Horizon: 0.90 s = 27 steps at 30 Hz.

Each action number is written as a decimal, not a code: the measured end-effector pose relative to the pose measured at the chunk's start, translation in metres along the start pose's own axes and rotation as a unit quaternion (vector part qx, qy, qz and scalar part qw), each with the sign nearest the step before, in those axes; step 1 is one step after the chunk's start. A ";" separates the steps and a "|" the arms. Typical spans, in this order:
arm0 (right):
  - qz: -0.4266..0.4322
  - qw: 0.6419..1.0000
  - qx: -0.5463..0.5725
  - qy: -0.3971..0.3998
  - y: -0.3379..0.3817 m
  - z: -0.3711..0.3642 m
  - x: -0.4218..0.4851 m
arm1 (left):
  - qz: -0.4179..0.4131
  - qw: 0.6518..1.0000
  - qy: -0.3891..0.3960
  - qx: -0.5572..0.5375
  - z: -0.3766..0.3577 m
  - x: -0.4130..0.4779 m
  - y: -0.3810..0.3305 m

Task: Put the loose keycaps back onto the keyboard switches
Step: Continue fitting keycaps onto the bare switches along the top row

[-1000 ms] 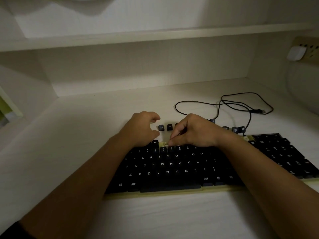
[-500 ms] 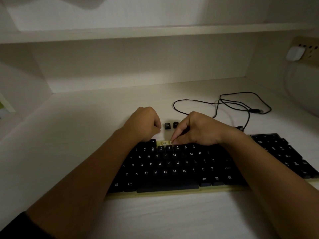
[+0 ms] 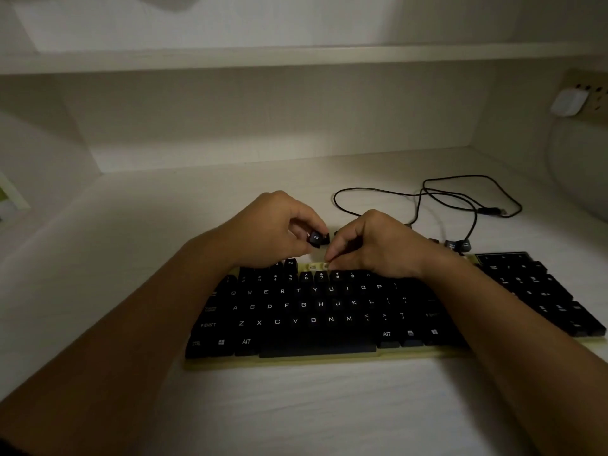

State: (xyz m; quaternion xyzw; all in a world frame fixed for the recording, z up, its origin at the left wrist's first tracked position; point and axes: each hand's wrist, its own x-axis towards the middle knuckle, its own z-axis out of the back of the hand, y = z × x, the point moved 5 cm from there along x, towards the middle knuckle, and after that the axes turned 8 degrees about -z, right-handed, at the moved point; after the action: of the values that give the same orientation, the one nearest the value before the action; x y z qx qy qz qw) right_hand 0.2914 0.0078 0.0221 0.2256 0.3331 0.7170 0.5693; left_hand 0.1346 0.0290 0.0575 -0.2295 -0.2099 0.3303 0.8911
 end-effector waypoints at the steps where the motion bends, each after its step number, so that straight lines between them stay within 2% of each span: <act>1: -0.002 1.000 0.003 -0.003 -0.001 0.000 0.000 | -0.002 1.000 -0.002 -0.002 0.000 0.000 -0.002; 16: -0.022 1.000 -0.009 -0.011 -0.002 0.001 0.001 | 0.015 0.996 0.051 -0.066 -0.007 -0.006 0.010; 27: -0.027 1.000 -0.012 -0.010 -0.002 0.001 0.000 | 0.007 0.996 0.049 -0.080 -0.011 -0.009 0.011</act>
State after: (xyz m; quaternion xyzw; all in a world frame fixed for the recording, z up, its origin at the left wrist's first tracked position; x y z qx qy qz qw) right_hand 0.2933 0.0084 0.0208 0.2166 0.3243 0.7030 0.5947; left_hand 0.1285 0.0273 0.0408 -0.3172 -0.1904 0.3068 0.8769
